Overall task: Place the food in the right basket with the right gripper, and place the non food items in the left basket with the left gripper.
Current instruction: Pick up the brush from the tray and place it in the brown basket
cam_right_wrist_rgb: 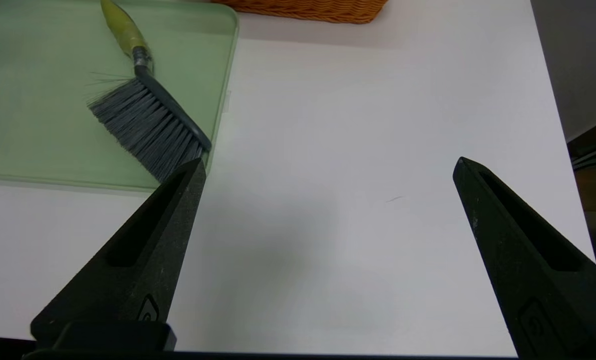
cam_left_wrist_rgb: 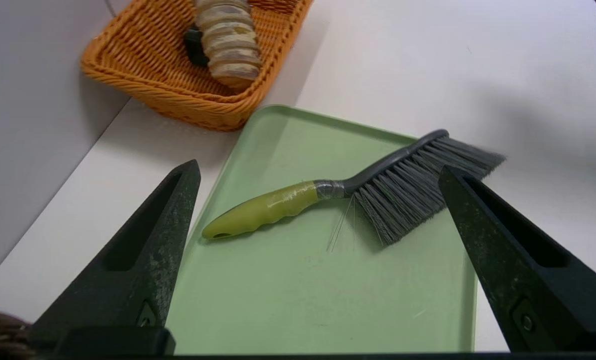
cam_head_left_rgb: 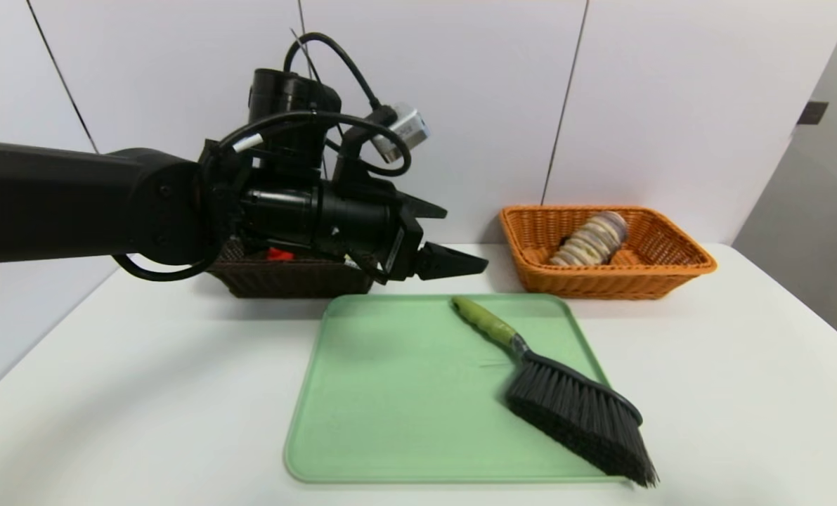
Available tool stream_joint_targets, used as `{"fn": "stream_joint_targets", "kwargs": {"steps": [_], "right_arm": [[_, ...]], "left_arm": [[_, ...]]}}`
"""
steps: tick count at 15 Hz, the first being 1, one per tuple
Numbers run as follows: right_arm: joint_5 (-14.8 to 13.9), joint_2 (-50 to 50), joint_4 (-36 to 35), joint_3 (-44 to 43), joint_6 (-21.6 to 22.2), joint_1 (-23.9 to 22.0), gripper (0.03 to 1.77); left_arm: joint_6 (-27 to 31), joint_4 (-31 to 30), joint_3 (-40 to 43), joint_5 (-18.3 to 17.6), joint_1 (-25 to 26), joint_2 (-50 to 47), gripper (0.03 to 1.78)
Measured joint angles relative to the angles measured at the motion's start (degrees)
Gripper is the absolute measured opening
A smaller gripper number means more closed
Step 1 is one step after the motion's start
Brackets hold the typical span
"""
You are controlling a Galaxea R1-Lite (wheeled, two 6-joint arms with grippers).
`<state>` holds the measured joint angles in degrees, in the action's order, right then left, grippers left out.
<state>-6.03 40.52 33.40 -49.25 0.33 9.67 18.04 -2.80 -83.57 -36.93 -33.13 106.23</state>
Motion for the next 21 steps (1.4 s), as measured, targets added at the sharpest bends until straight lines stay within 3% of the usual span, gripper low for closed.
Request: {"fn": "stream_joint_targets", "kwargs": {"steps": [5, 8, 17, 21], "right_arm": [[0.1, -1.7, 0.0, 1.8, 2.7, 0.0, 1.71], [0.1, -2.9, 0.0, 2.8, 2.8, 0.0, 1.71], [0.1, -3.4, -0.1, 4.5, 2.8, 0.1, 1.71], [0.3, -3.1, -0.1, 5.4, 2.8, 0.1, 1.71]], "left_arm": [[6.6, -7.1, 2.0, -0.7, -1.7, 2.8, 1.69], [6.8, -14.3, 1.8, 2.1, -3.4, 5.5, 1.69], [6.6, -14.5, 0.8, 3.5, -4.9, 9.2, 1.69], [9.3, -10.4, 0.5, 3.8, -4.4, 10.5, 1.69]]}}
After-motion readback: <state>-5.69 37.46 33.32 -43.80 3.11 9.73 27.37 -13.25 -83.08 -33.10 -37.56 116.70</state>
